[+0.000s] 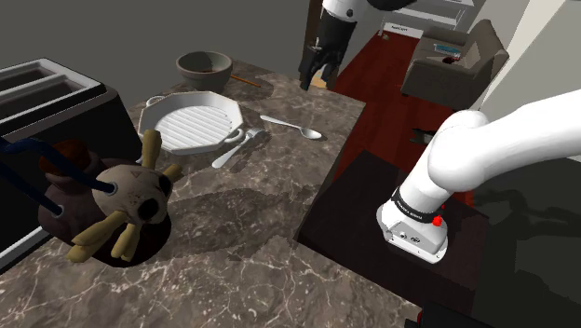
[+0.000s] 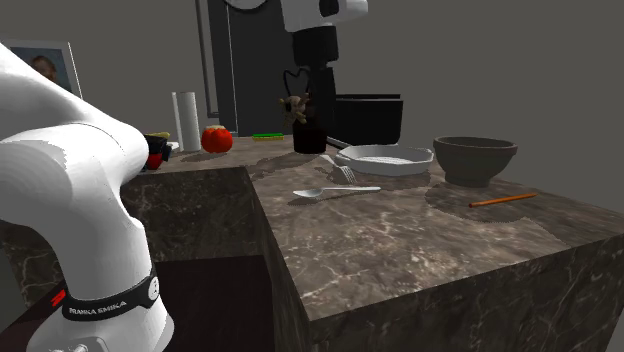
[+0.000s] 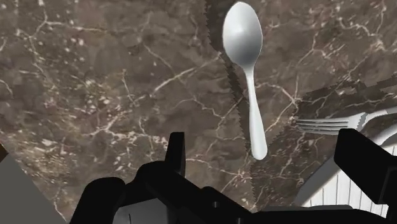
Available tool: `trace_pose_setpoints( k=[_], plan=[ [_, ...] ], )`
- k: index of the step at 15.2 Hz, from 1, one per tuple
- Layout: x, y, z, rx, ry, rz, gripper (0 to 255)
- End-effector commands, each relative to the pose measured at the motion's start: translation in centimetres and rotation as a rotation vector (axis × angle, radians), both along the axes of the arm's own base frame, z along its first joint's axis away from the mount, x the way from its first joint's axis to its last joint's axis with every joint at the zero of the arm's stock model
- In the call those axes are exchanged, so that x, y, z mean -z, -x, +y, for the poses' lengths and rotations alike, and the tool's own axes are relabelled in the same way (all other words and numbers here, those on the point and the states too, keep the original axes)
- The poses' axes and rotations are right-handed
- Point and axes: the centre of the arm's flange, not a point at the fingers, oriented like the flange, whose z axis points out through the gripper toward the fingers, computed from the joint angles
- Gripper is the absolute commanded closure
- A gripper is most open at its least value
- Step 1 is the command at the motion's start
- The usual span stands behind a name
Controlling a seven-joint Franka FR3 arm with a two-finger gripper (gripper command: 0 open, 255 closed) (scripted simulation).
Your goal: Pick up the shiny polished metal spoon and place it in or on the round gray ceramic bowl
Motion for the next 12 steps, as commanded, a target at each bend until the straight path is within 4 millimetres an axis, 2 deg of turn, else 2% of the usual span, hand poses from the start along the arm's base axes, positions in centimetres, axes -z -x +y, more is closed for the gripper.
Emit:
trace_pose_setpoints(
  k=[1, 7, 12],
  plan=[
    [2.5, -0.7, 0.5, -0.006, -0.012, -0.02, 0],
    [9.0, -3.2, 2.8, -0.027, -0.045, -0.067, 0],
    [11.6, -3.8, 3.1, -0.027, -0.045, -0.067, 0]
  ],
)
